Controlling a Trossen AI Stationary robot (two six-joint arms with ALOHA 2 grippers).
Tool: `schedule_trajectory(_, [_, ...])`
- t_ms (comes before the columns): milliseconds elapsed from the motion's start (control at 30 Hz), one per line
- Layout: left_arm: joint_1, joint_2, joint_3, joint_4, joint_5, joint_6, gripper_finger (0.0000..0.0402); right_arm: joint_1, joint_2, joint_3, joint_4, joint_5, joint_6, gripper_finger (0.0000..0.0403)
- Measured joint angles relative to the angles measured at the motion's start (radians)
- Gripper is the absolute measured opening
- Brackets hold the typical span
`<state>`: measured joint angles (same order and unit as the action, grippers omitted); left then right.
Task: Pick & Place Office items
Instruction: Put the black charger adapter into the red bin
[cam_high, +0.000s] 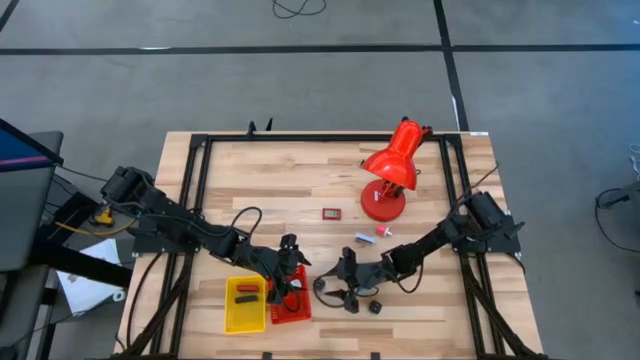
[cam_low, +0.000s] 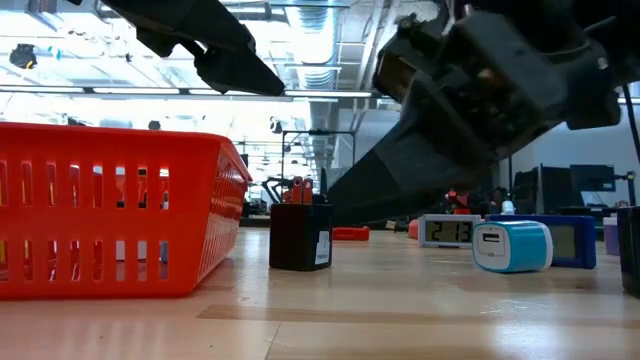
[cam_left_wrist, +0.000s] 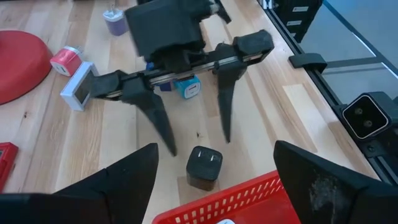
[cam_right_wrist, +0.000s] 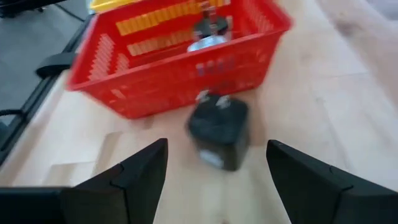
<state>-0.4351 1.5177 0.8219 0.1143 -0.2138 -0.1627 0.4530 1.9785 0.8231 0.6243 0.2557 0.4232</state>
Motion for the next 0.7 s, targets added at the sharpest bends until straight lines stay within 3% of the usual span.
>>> schedule_trajectory(367, [0.067,0.087,0.008,0.055,0.028,0.032,0.0311,0.037,-0.014,0.000,-0.061,0.004,0.030,0.0265])
schedule_trajectory(700, [0.091,0.252,0.180,-0.104,0.167,0.112,0.0289,0.050,-0.205,-0.094,-0.228,0.013,0.127,0.0265])
